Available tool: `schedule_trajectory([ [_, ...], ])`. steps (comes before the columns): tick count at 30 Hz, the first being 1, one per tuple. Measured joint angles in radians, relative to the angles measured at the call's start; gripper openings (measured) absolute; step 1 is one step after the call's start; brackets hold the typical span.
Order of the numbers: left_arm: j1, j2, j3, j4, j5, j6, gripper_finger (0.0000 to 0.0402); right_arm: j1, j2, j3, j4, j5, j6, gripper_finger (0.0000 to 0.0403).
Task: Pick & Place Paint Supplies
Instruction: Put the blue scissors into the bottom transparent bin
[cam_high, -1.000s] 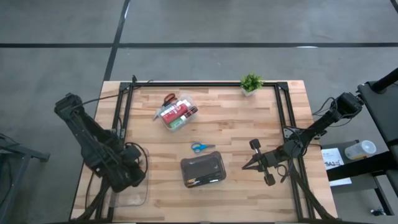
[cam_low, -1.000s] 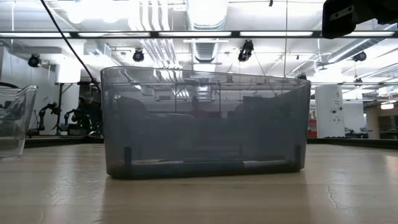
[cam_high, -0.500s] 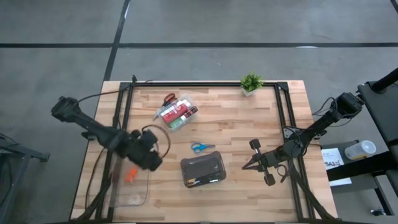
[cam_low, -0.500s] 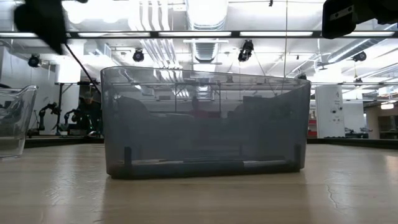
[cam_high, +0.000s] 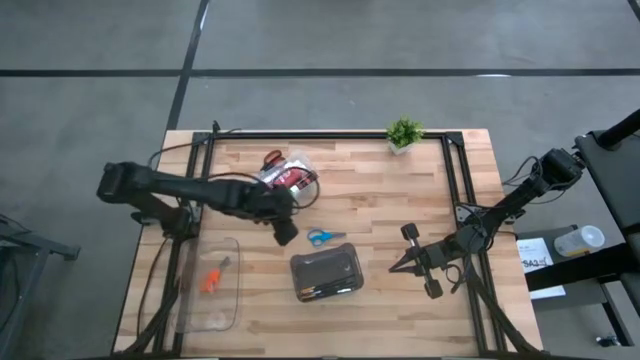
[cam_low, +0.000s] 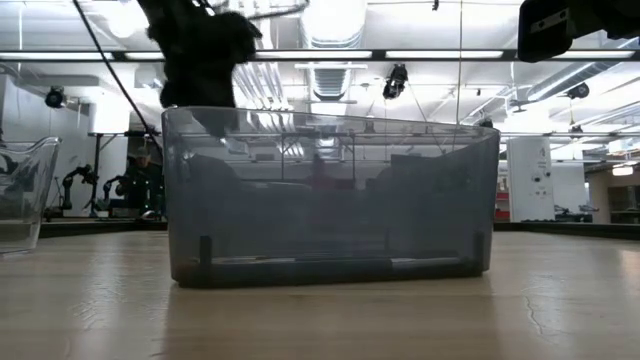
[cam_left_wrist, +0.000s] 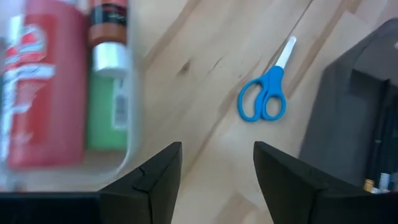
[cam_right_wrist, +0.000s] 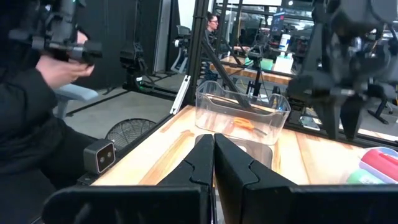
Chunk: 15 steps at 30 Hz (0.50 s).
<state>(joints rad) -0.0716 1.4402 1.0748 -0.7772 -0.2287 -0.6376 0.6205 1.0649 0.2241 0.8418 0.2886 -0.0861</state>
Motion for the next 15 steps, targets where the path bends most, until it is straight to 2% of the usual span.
schedule_trajectory([
  [8,0.010,0.196,0.000,0.186,0.005,0.110,0.0209,0.000,0.000,0.000,0.000,0.000,0.000,0.0008],
  [15,0.013,0.308,0.000,0.310,0.004,0.118,0.0209,0.001,0.000,0.000,0.000,0.000,0.000,0.0008],
])
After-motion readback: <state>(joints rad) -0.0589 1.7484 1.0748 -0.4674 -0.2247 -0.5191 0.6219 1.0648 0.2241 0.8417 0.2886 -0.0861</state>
